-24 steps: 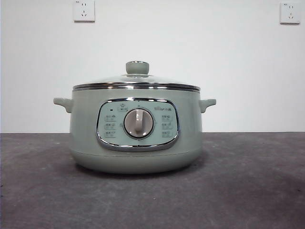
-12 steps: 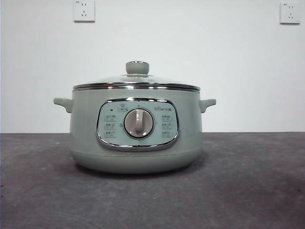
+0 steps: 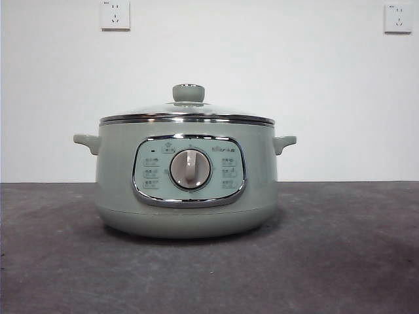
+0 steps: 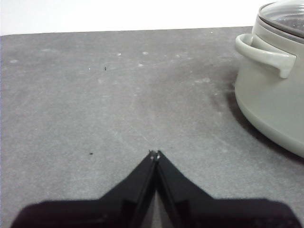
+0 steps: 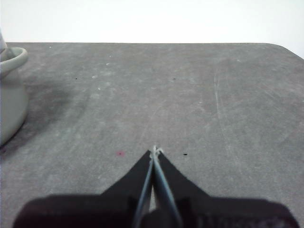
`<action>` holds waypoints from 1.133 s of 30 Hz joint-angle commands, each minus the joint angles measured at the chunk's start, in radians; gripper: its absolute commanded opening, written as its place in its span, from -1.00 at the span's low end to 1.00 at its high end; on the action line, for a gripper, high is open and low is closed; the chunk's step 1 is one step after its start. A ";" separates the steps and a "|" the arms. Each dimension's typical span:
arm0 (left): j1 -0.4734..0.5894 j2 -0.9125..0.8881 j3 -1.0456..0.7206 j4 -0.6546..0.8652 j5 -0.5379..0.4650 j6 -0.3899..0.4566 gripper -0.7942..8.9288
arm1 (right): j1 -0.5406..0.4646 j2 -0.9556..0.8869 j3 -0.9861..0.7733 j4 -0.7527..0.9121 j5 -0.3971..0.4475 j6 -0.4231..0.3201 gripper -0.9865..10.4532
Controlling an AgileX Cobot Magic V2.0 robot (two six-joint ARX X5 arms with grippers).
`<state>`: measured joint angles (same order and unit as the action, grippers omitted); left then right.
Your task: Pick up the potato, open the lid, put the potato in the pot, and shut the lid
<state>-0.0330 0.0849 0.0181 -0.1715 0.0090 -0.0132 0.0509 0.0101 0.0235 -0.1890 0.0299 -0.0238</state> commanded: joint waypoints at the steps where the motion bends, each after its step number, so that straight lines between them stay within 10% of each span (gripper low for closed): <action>1: 0.004 0.000 -0.010 0.005 -0.002 -0.009 -0.84 | 0.000 -0.002 -0.009 0.004 0.004 -0.006 -0.83; 34: 0.004 0.000 -0.010 0.005 -0.002 -0.009 -0.84 | -0.047 -0.002 -0.008 0.002 0.004 -0.006 -0.83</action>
<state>-0.0330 0.0849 0.0181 -0.1715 0.0090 -0.0132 0.0051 0.0101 0.0238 -0.1902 0.0299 -0.0238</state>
